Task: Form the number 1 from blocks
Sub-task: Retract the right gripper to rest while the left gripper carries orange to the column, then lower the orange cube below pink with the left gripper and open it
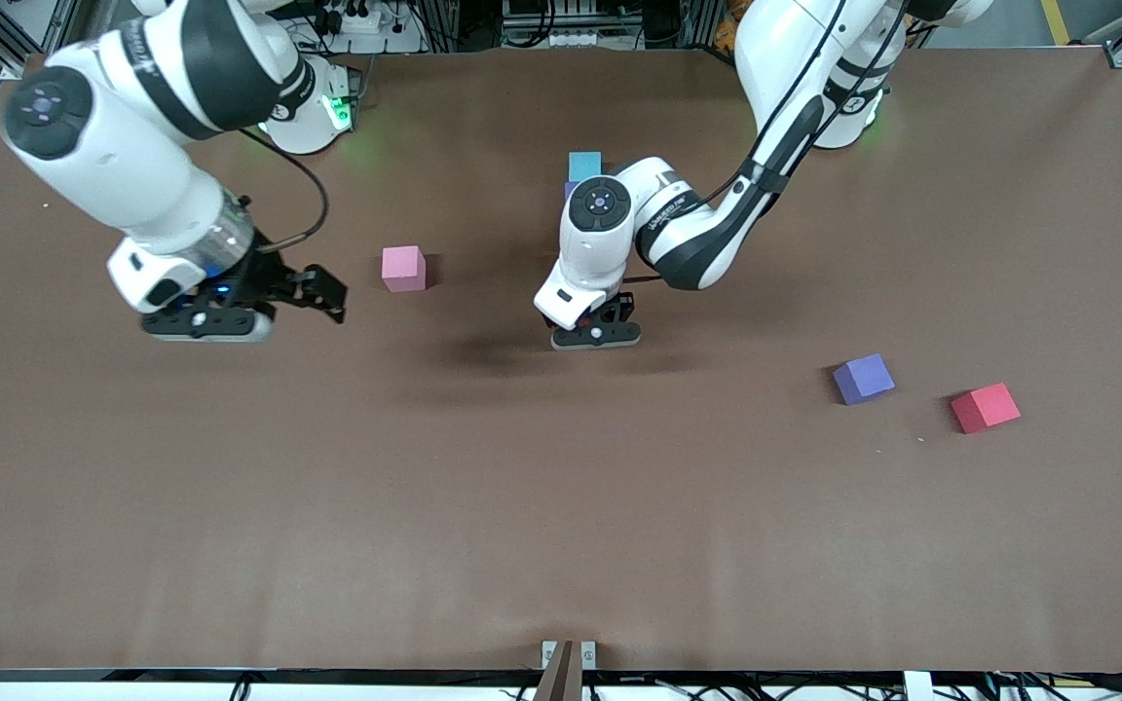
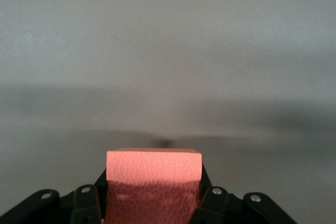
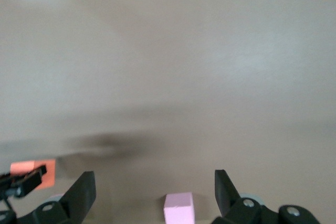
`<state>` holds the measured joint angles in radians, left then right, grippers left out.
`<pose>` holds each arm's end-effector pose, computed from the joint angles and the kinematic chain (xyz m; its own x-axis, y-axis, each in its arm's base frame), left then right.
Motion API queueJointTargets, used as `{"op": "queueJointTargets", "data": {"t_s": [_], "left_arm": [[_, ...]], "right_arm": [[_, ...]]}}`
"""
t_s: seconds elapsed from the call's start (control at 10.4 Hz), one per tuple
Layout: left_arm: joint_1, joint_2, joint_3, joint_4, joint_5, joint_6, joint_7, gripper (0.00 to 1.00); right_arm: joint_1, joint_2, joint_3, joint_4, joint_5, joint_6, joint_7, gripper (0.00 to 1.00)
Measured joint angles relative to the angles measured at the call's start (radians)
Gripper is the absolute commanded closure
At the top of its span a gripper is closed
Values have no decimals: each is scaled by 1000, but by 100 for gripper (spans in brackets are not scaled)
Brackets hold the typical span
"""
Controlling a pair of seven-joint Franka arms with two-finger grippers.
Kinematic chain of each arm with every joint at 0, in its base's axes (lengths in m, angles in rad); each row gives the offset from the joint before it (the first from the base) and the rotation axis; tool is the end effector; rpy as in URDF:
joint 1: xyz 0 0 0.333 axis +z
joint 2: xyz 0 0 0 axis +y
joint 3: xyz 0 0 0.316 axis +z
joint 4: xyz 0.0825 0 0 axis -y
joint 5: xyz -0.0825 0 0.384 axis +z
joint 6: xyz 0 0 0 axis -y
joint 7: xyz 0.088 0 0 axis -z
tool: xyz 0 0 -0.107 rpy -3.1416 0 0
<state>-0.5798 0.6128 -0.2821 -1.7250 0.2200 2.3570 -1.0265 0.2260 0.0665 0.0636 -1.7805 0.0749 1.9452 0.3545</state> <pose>0.4560 -0.4979 0.2453 0.9975 0.0654 0.0273 0.0642 -0.9971 0.0419 0.5675 0.1734 0.5199 0.9936 -0.0923 0.0646 -0.0852 -0.9908 -0.1052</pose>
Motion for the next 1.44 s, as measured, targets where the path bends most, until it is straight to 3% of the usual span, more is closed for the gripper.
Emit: {"op": "queueJointTargets", "data": {"t_s": [0.38,0.77,1.44], "left_arm": [[0,-5,-11,-62,76,56,-64,100],[-1,-8,-31,-70,79,57,-73,100],[-1,-8,-40,-98,134,80,-77,100]], "right_arm": [[-139,-35,20,61,-57,-136,-170,0],[-260,-39,17,218,-58,-351,-289,0],[-279,-35,-5,246,-59,-377,-311,0]]}}
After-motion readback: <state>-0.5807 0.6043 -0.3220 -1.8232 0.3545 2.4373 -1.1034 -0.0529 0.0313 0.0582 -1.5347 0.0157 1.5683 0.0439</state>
